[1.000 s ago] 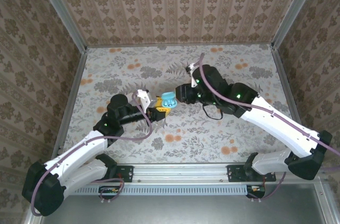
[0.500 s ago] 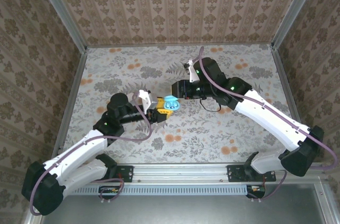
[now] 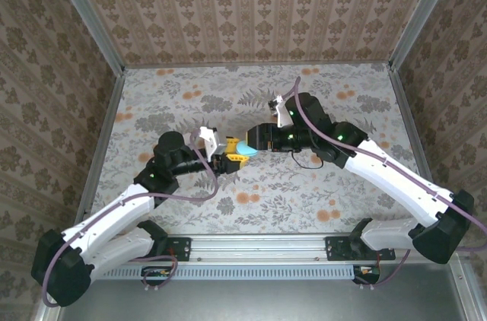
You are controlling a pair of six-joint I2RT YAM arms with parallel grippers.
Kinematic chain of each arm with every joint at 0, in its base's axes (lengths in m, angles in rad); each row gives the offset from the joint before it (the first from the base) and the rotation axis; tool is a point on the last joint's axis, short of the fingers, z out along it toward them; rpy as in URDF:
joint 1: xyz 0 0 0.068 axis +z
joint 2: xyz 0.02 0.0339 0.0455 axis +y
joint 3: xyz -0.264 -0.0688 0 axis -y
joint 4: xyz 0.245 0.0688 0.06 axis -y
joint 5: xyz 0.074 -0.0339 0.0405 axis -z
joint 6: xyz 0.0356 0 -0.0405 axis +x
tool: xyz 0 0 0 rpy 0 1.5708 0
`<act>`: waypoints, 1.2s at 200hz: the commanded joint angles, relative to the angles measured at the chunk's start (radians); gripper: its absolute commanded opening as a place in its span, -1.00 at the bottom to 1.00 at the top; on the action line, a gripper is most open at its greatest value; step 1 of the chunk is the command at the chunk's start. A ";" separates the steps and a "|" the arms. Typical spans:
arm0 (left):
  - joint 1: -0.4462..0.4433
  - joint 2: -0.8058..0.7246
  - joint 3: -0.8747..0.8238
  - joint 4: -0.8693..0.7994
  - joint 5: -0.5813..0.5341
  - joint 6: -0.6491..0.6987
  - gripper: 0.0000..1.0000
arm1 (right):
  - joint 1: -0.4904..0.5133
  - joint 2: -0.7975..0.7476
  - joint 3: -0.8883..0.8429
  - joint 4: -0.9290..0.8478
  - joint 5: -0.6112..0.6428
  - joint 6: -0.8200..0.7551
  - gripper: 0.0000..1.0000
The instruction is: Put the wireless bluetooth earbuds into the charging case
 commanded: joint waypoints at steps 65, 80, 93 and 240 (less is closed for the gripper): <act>0.000 0.039 0.019 0.158 -0.103 -0.107 -0.37 | -0.014 -0.020 -0.143 0.286 -0.216 0.253 0.24; -0.001 0.042 0.019 0.164 -0.109 -0.113 -0.37 | -0.015 -0.018 -0.156 0.322 -0.230 0.280 0.08; -0.001 0.038 0.018 0.160 -0.108 -0.114 -0.36 | -0.018 -0.017 -0.168 0.352 -0.236 0.304 -0.09; 0.012 -0.275 -0.013 -0.253 -0.348 0.015 1.00 | -0.067 -0.006 -0.236 0.475 -0.143 0.395 -0.55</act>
